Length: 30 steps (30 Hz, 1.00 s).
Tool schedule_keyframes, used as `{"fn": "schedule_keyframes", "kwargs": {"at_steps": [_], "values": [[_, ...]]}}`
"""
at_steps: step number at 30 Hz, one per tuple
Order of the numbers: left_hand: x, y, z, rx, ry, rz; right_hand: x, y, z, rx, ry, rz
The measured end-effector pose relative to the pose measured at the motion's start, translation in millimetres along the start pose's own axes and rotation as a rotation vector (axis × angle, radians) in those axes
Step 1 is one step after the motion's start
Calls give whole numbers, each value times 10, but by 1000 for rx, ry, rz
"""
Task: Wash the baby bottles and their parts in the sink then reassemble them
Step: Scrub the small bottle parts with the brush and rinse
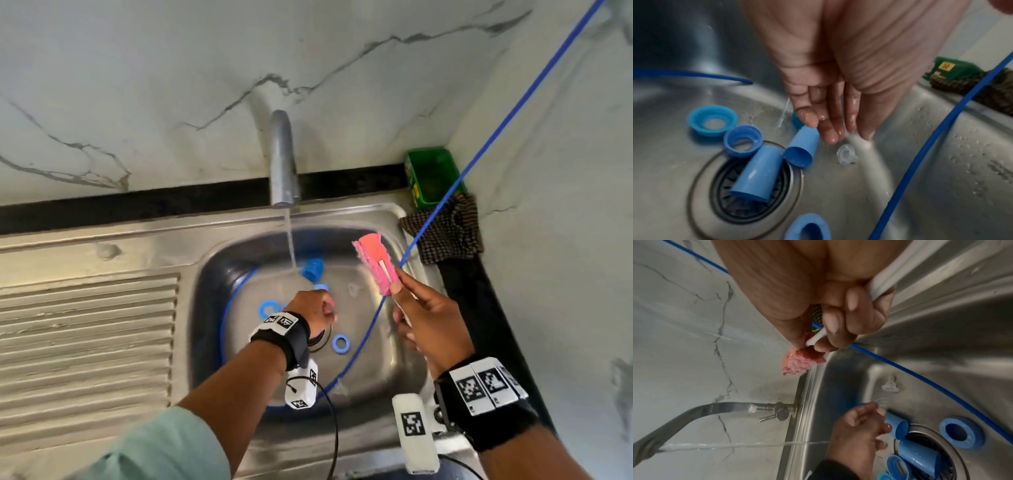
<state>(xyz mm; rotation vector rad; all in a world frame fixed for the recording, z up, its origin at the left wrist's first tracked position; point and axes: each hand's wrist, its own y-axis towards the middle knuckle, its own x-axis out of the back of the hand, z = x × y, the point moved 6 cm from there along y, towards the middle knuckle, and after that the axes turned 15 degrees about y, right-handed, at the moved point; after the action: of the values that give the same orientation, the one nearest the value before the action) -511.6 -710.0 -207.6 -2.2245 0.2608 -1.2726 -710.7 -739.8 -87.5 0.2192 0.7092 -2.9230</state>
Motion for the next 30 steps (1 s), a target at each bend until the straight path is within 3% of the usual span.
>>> {"fn": "schedule_keyframes", "kwargs": {"at_steps": [5,12,16,19,26,30], "values": [[-129,539,-381,54,23,-56,284,141,-18,-25,46,-61],[-491,993,-400,414,-19,48,510,299,-57,-16,23,-90],[-529,1075,-392,417,-125,88,581,325,-21,-2,-37,-80],[-574,1042,-320,438,-331,90,583,331,17,8,-59,-72],[-447,334,-105,411,-1179,-10,385,185,150,48,-62,-15],[-325,-84,80,434,-1421,38,173,-30,202,79,-30,20]]}}
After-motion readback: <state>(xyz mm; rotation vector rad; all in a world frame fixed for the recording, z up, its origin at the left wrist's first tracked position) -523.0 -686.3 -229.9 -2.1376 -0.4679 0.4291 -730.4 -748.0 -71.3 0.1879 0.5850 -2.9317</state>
